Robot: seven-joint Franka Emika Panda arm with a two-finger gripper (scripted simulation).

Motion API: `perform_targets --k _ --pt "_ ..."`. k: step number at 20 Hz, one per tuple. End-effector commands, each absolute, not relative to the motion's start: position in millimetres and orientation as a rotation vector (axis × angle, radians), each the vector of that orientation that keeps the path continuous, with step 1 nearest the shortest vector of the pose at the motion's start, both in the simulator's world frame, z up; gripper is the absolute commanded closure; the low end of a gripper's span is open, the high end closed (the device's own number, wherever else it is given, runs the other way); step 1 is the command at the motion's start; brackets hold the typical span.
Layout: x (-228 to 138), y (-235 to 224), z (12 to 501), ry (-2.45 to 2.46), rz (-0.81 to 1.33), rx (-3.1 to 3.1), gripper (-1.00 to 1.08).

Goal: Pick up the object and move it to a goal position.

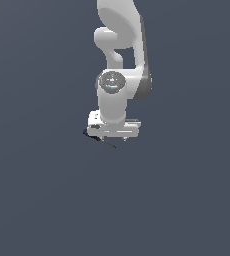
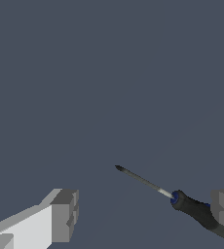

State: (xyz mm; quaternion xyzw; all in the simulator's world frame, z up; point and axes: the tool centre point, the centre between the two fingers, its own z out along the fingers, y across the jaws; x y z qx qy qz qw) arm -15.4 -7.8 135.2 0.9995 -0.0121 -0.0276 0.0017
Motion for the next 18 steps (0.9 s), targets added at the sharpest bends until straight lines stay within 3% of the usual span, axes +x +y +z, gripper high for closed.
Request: perform_targets --k 1,18 --pt "-15 -8 135 -0.038 -0.087 3.137 -0.92" --pt "-10 -20 149 0.027 -0.059 3.126 -0.92"
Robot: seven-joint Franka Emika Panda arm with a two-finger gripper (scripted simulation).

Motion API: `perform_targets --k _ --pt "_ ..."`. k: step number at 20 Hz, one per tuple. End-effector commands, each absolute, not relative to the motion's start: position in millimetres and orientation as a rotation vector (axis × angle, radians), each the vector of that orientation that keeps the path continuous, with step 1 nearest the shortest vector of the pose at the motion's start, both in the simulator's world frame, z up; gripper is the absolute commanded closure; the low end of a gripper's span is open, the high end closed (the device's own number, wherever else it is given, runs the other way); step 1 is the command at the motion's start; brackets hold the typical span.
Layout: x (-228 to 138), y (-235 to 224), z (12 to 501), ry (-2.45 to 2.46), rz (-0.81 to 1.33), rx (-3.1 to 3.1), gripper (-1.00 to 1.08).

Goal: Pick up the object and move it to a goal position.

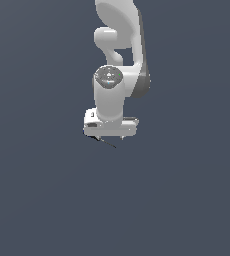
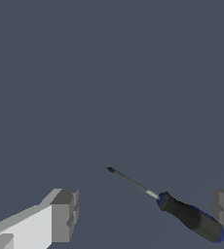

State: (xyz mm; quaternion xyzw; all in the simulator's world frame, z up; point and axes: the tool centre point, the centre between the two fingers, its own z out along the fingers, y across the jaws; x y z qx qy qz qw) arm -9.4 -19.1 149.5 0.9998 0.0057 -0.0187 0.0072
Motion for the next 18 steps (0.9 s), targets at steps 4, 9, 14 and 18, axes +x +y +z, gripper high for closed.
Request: perform_targets --k 4,9,14,18 --pt "-12 -23 146 0.077 -0.058 3.126 -0.92" --pt "-16 -28 140 0.177 -0.055 3.123 -0.92" --pt "-23 -36 131 0.32 -0.052 3.112 -0.92" --pt "-29 -43 123 0.465 -0.049 3.095 -0.92"
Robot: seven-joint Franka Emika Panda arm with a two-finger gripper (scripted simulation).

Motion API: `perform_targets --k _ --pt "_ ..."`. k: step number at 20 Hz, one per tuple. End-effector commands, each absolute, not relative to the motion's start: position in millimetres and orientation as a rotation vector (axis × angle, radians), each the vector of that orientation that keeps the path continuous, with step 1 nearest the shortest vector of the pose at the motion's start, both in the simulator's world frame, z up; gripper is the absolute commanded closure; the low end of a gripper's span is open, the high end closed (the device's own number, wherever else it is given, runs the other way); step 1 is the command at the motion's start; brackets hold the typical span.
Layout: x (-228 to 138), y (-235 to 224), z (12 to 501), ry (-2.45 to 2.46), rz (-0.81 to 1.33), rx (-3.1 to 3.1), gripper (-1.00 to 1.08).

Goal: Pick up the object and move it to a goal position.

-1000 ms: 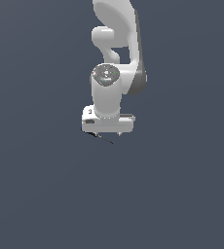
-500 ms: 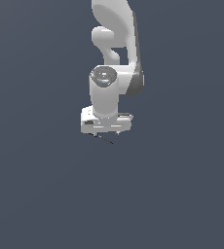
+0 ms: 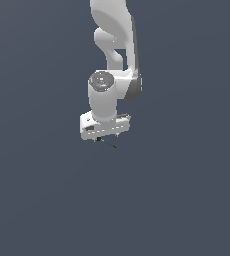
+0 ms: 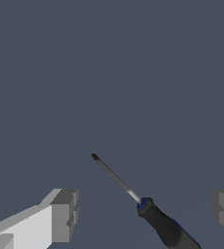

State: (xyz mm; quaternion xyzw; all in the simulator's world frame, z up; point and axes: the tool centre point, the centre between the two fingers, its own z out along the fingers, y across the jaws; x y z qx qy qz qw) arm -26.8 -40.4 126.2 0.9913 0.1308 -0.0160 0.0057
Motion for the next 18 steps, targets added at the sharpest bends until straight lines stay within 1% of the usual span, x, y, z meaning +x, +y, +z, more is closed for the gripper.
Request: perform_targets --k 1,18 --pt "-31 -45 121 0.502 -0.048 3.09 -0.92" --pt "-64 -72 88 1.125 -0.026 2.929 -0.92"
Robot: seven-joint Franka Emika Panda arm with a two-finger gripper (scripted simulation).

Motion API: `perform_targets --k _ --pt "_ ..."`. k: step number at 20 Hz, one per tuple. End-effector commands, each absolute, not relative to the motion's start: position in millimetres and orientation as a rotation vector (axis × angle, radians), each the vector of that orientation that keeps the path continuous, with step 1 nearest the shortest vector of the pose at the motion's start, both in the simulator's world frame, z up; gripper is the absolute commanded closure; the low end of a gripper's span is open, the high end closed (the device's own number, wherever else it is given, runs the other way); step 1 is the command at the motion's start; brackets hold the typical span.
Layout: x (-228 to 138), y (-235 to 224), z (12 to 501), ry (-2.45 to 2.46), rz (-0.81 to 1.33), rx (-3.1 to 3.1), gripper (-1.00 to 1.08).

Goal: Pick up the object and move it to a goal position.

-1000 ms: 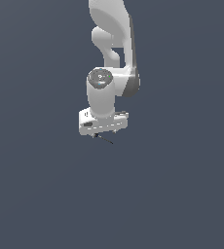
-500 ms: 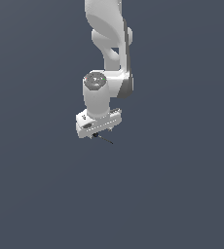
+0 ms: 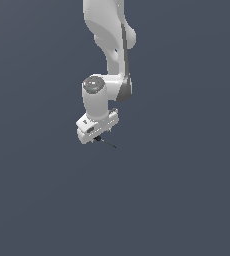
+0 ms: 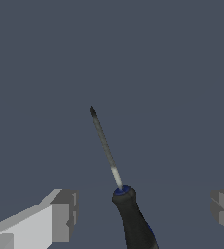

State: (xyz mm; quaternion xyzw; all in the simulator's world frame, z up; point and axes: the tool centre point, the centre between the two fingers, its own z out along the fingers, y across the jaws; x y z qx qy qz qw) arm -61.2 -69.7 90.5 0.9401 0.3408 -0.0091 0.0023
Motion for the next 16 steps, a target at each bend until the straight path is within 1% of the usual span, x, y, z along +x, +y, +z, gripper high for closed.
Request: perform_targets --k 1,9,16 --pt "-66 -73 86 1.161 -0.024 2.915 -0.92" --pt "-82 -82 73 1.414 -0.011 2.804 -0.92" --pt "-90 -85 67 1.542 -0.003 2.737 -0.92"
